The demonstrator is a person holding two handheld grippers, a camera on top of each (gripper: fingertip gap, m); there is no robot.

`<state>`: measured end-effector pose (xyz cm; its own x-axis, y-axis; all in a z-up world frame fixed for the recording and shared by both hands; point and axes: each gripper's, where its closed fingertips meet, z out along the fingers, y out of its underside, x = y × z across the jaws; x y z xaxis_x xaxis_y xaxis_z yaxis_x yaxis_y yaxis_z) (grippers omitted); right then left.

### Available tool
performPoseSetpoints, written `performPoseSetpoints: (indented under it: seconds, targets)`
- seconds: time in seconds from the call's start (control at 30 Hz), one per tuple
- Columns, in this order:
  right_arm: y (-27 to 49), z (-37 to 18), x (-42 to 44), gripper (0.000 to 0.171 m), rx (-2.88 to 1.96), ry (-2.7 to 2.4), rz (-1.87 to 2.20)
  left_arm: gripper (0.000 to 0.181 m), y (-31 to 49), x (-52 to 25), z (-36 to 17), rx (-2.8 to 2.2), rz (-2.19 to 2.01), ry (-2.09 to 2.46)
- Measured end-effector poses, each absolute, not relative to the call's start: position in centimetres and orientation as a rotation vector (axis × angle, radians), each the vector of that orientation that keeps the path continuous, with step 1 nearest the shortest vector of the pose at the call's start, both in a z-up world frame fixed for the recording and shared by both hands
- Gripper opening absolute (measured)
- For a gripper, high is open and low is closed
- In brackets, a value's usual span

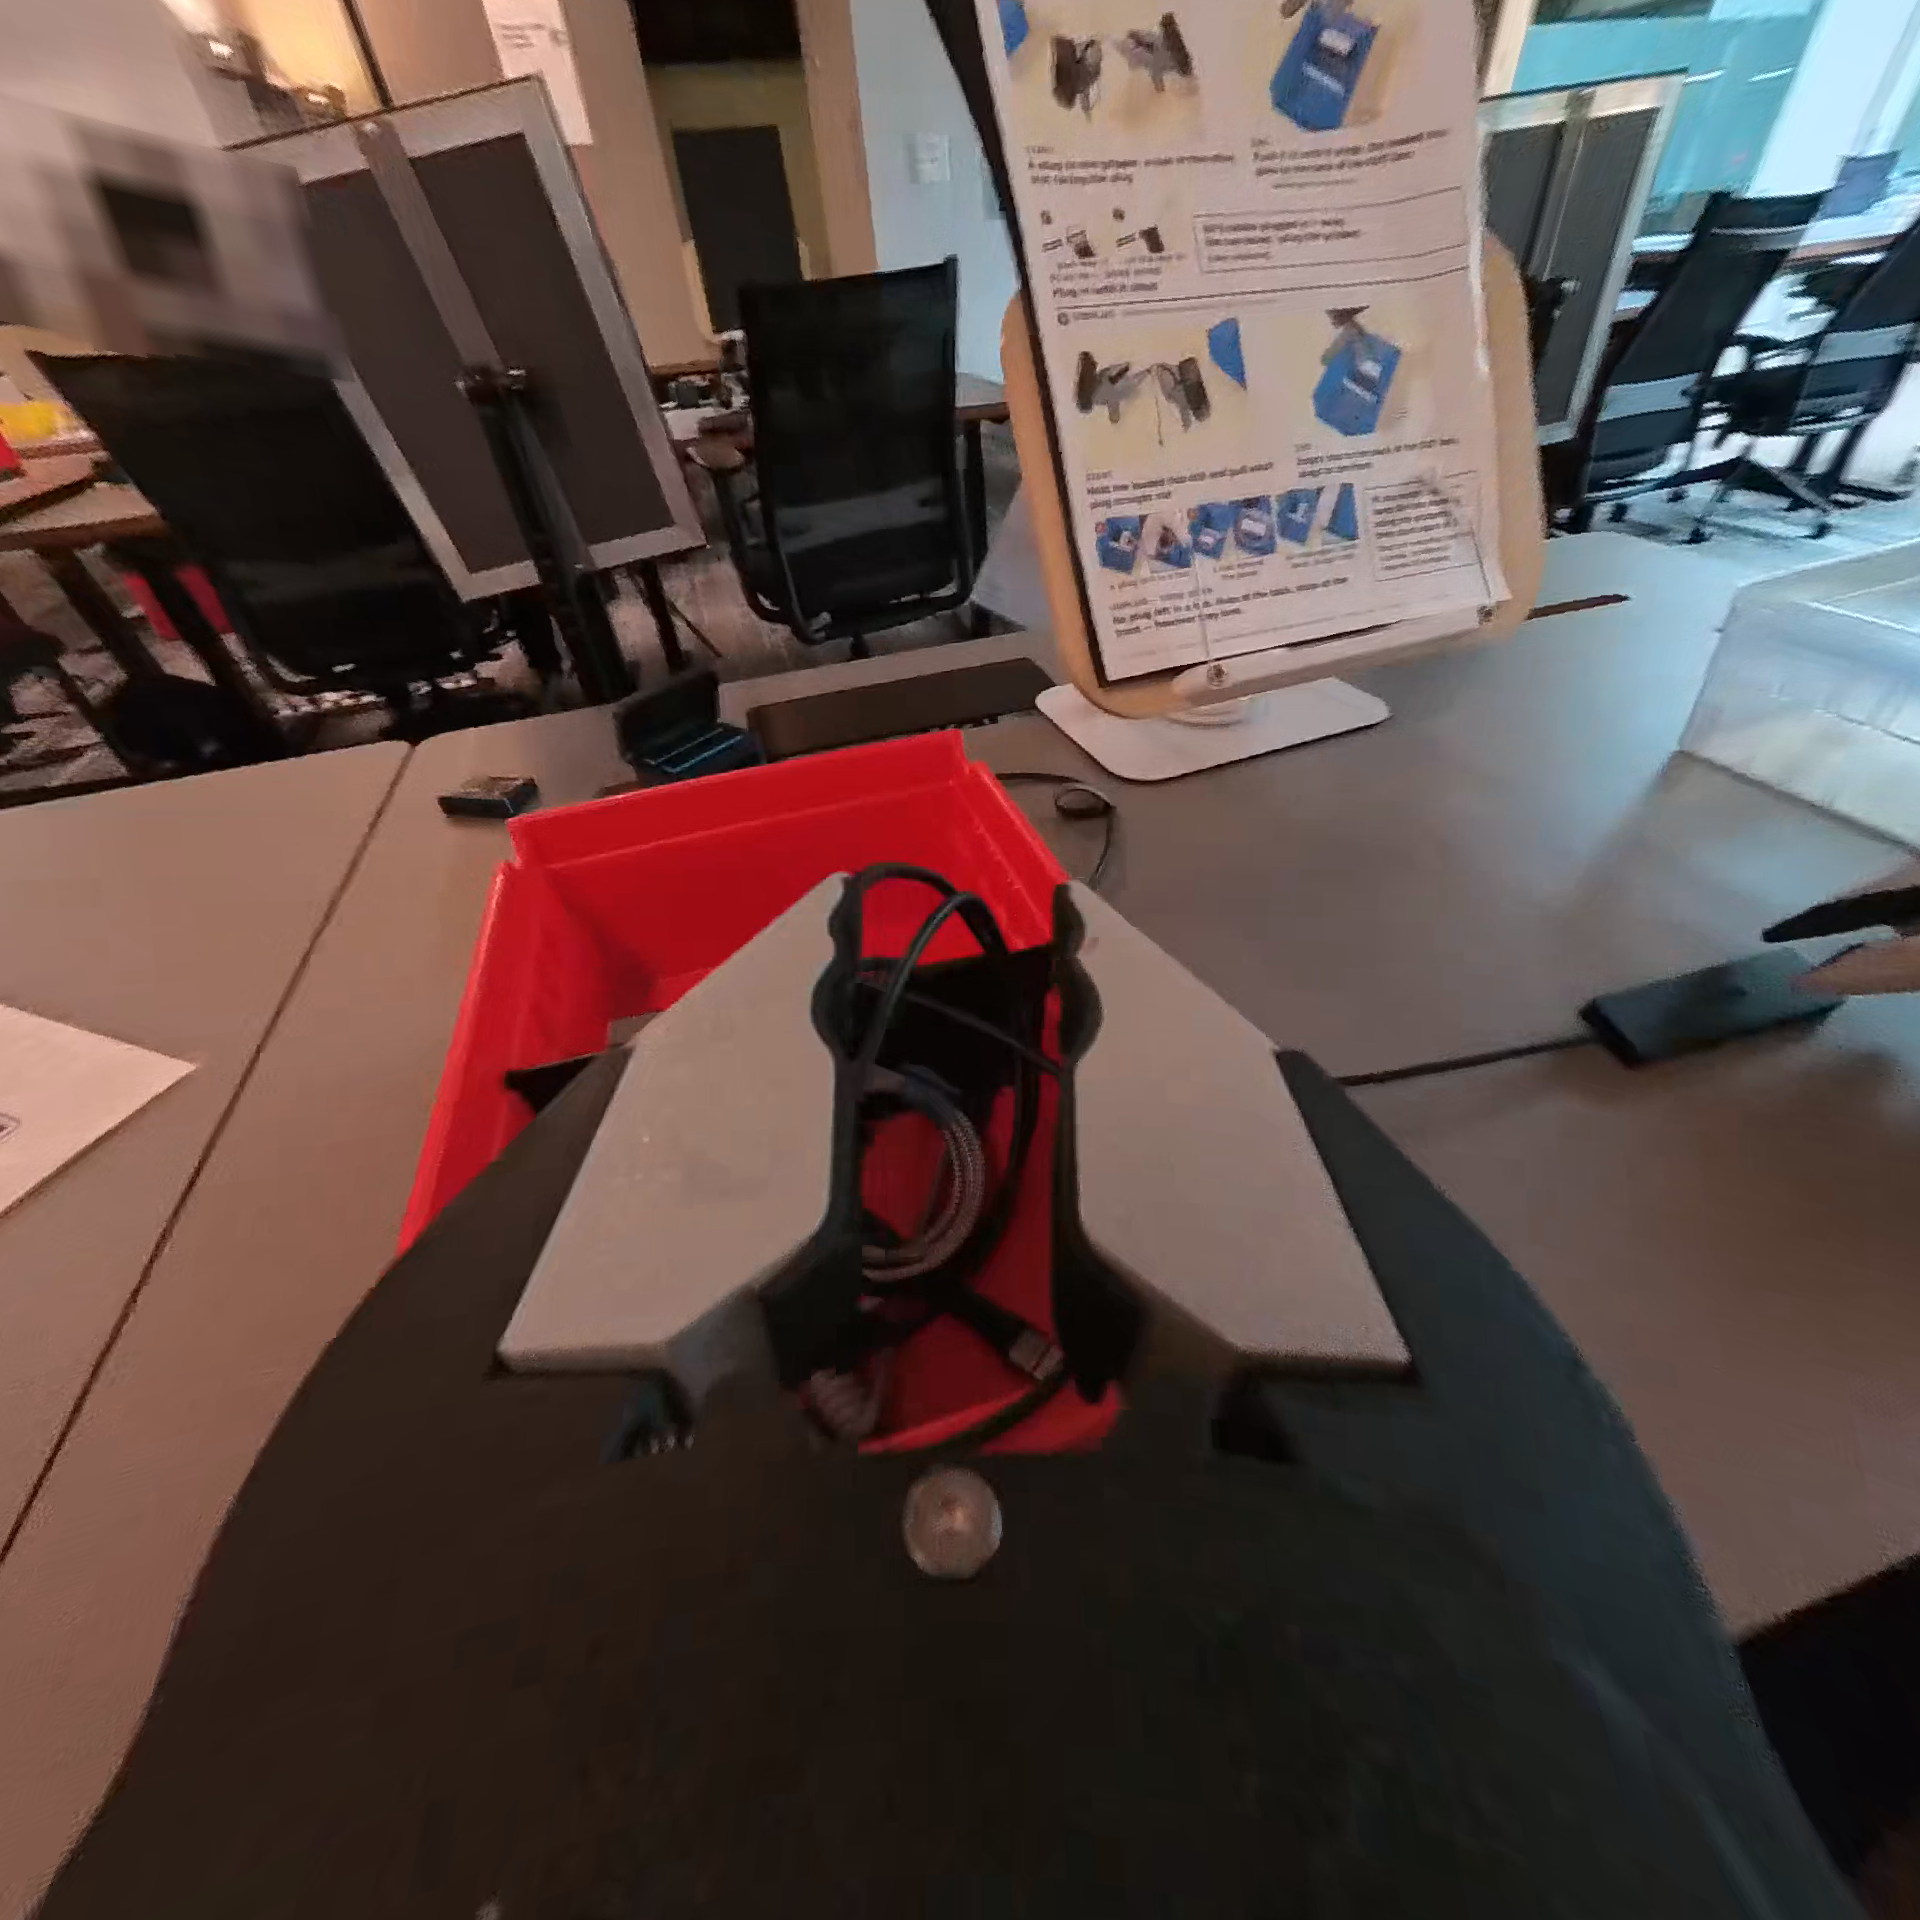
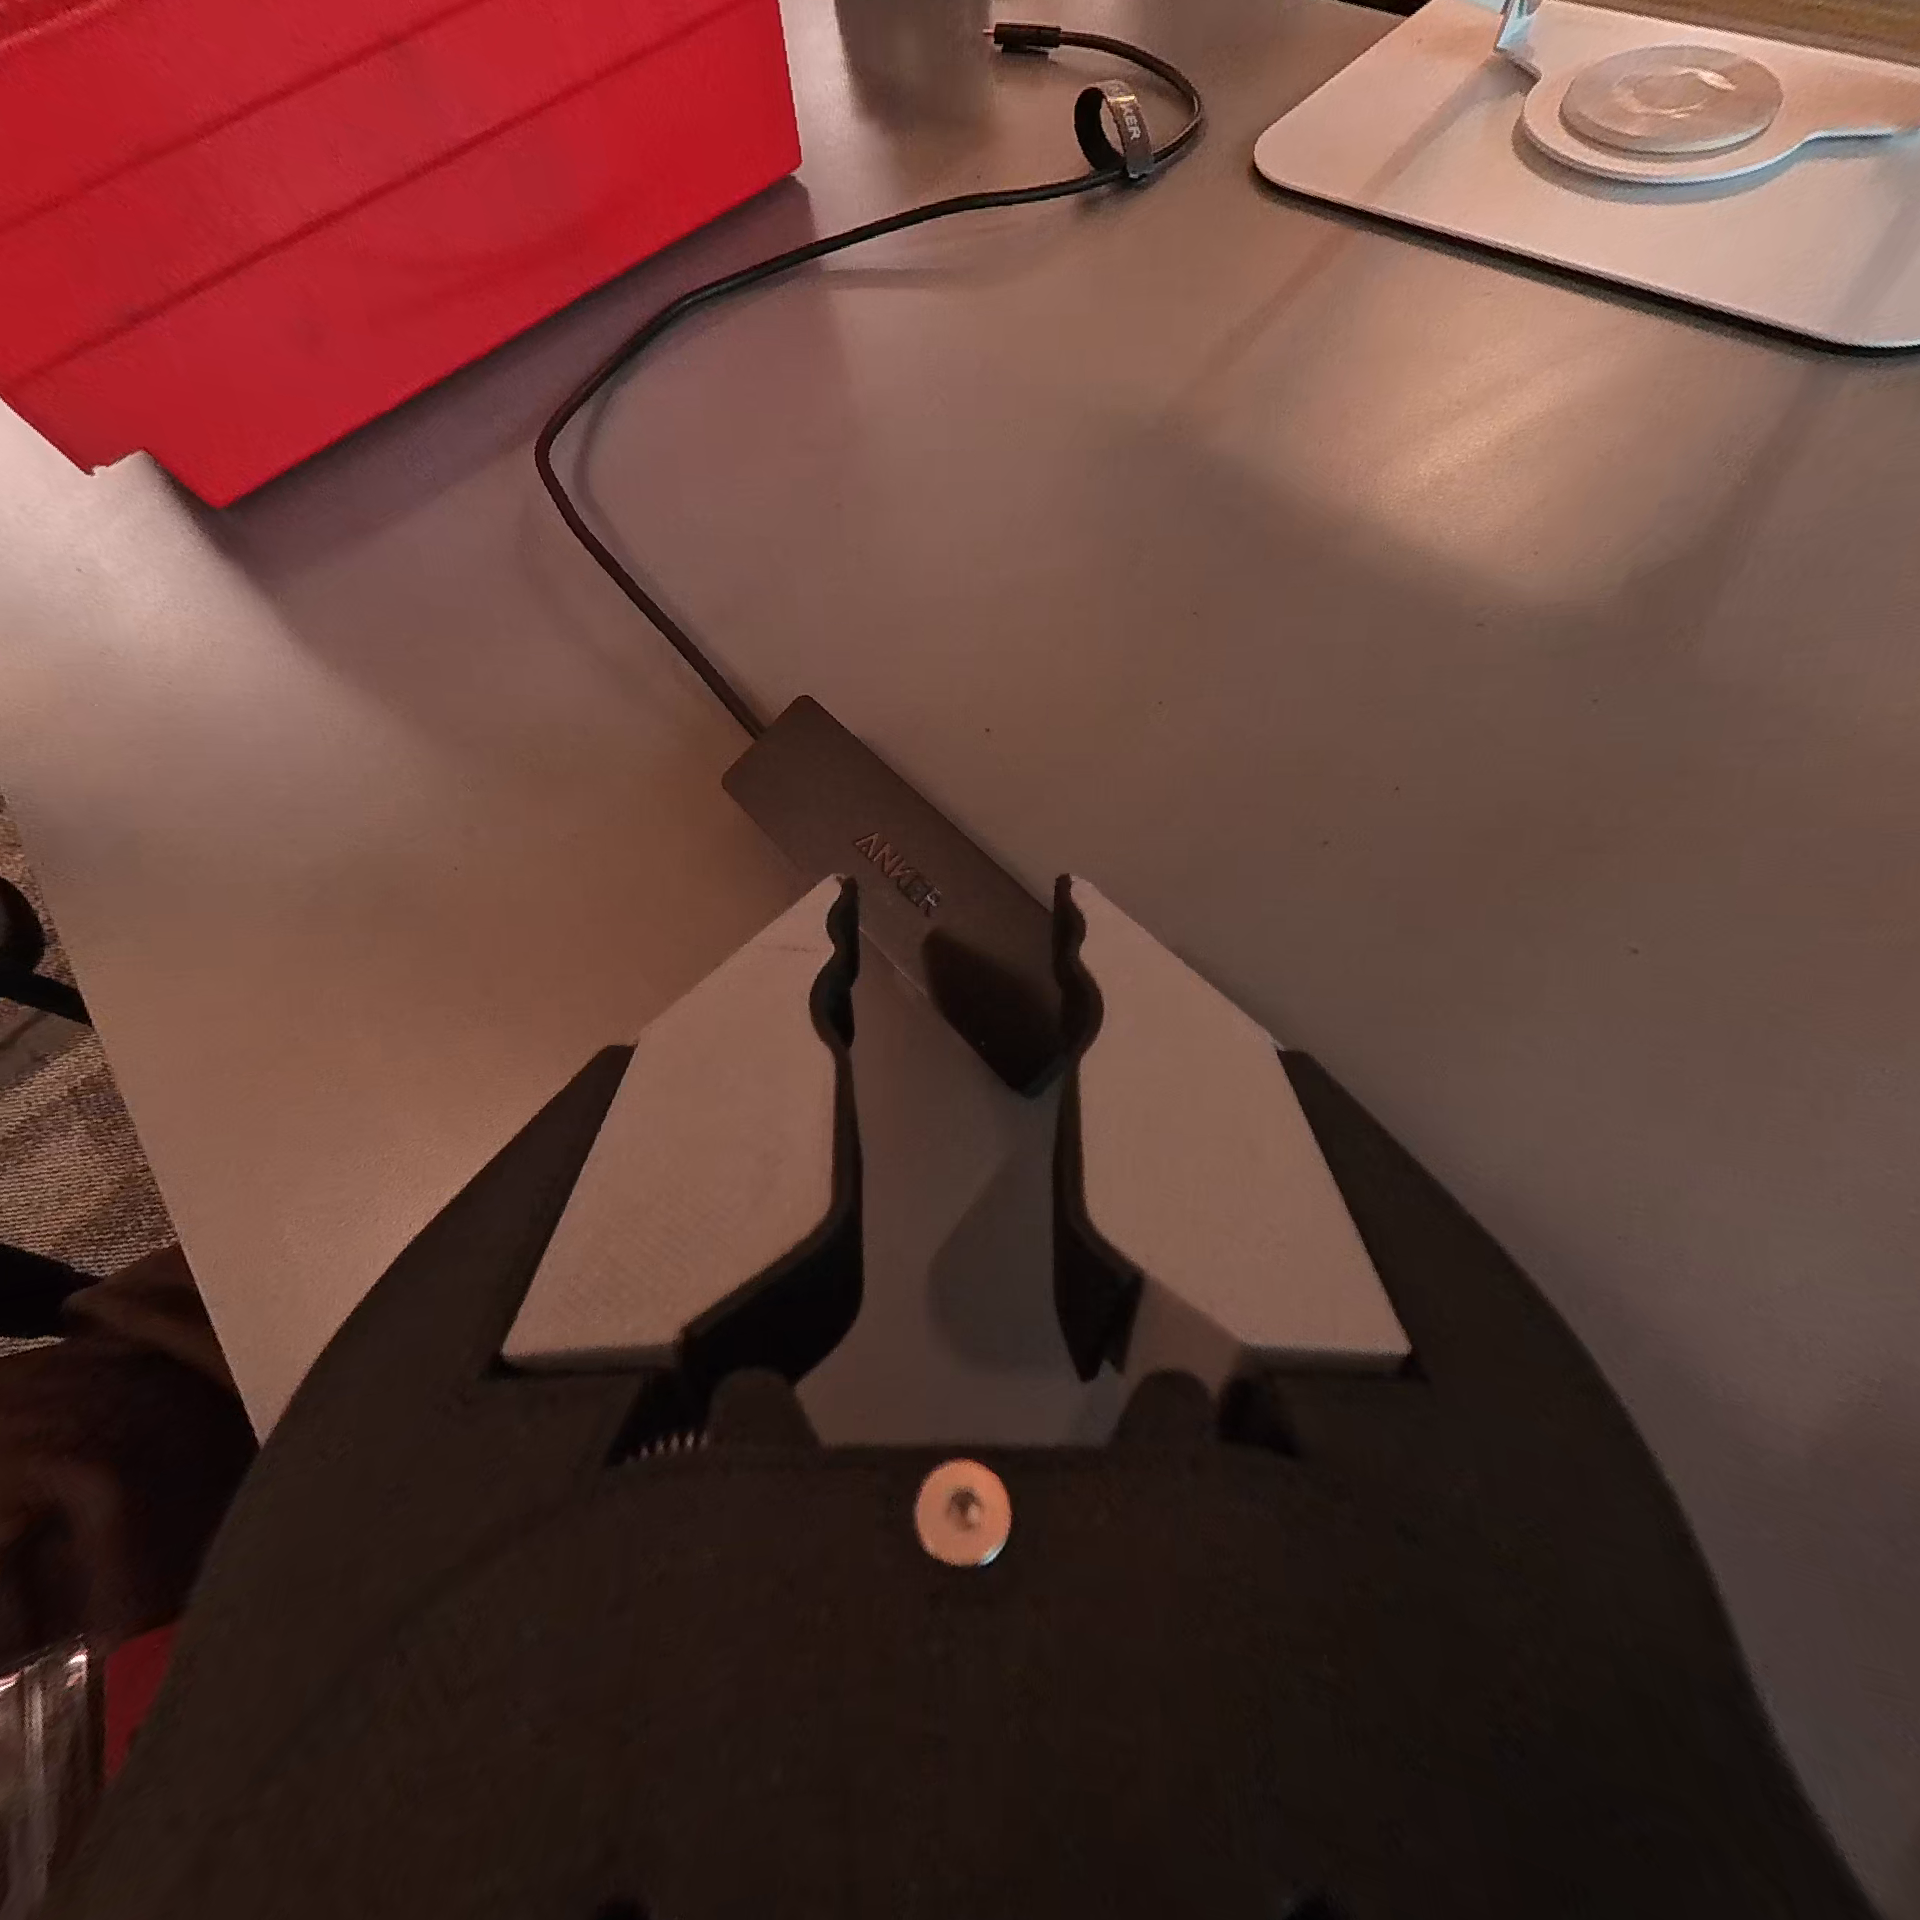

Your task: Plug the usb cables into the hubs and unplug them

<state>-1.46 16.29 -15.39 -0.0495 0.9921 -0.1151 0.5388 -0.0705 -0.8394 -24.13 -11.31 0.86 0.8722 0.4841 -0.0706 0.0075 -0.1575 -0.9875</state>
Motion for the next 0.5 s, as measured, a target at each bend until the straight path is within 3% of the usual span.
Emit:
performPoseSetpoints:
  seconds: [0.43, 0.5]
  targets:
    - [16.2, -15.5, -1.5, 0.034, -1.651, -1.648, 1.002, 0.053, -13.5, -29.3, -4.1, -1.872, 0.714, -0.548]
    - [16.2, -15.6, -1.5, 0.034, -1.651, -1.652, 0.997, 0.049, -13.2, -29.9, -5.7, -1.924, 0.710, -0.556]
